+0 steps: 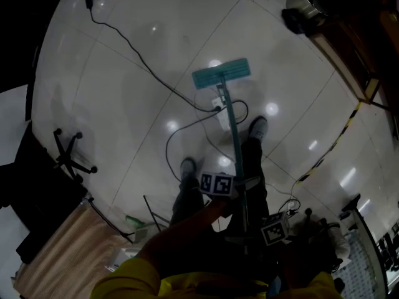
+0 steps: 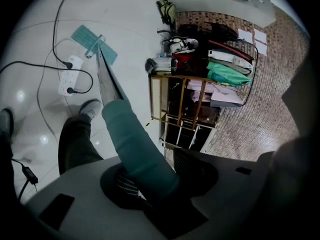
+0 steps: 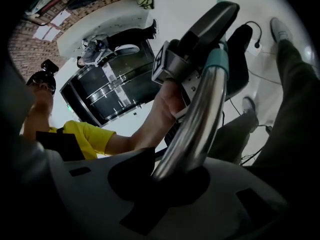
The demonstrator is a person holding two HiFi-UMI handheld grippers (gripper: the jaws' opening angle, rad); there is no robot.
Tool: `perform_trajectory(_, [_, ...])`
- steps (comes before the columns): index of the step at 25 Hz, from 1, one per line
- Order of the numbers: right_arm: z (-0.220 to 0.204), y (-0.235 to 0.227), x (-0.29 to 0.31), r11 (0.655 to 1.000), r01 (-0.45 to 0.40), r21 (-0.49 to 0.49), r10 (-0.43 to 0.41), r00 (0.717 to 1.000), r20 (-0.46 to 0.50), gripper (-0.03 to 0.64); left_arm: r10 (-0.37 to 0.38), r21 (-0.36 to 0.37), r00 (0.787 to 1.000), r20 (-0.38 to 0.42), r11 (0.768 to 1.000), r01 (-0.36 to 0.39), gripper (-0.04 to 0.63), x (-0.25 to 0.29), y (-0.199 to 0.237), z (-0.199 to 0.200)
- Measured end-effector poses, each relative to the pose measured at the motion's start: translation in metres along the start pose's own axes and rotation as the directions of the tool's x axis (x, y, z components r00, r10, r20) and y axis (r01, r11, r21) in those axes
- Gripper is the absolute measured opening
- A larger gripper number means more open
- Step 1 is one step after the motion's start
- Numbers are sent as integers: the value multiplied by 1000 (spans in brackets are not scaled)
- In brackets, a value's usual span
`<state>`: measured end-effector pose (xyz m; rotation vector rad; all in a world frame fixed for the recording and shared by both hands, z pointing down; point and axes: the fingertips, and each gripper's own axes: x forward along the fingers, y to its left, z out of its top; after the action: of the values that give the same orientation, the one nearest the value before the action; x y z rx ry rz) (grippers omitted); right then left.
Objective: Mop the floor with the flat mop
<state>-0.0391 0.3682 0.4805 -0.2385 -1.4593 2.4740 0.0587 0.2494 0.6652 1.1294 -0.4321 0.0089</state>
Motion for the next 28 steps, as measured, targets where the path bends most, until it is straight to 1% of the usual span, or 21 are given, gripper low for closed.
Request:
perform_trajectory(2, [5,-4,1,1000,6,-18,-6,1000,-4,77,-2,9,1000,-10,1000,2,186,1,3,3])
perform_trajectory(4, [17,-13,3,999,16,-43,-17,1000,-22,75,-1,28,999,-42,1000,2,192,5,9,15])
perform_trajectory(7, [51,-17,9,995,-1,-97,0,1000,-13,77,-7,63,998,-55,998,11,193,7,13,50])
perform_trajectory(8, [68,-19,10,992,7,-123,-8,1000,-5,77,-10,79,999,-49,997,14,193,6,14,67])
perform_trajectory(10, [105,-30,11,984,56,-171,-56,998,8,77,-18,113,999,-33,993,22,193,6,19,106])
perform_trajectory(11, [125,-35,12,979,59,-193,-57,998,18,77,-26,131,999,-21,991,29,193,7,23,128])
perform_trajectory(14, [196,-44,14,964,43,-264,-28,998,61,75,-59,176,998,8,983,57,189,13,29,204])
perform_trajectory(16, [242,-44,12,952,39,-303,-17,997,75,75,-54,205,999,7,977,52,187,17,28,252])
perform_trajectory(18, [279,-40,11,949,7,-315,23,996,89,75,-40,231,999,8,972,37,187,18,25,291])
perform_trajectory(20, [301,-37,15,950,-19,-313,51,994,94,75,-21,259,1000,14,966,16,189,16,24,316])
perform_trajectory(22, [308,-32,22,951,-31,-306,63,994,95,75,-14,276,1000,21,961,7,189,12,24,327])
perform_trajectory(24, [301,-26,25,955,-45,-295,77,992,98,77,-10,286,1000,25,958,2,186,10,21,322])
perform_trajectory(26, [279,-15,26,958,-68,-280,97,991,93,82,-4,300,1000,21,954,-2,187,9,14,301])
perform_trajectory(28, [246,-1,26,964,-79,-256,103,991,82,95,-12,297,1000,11,955,8,196,5,5,268])
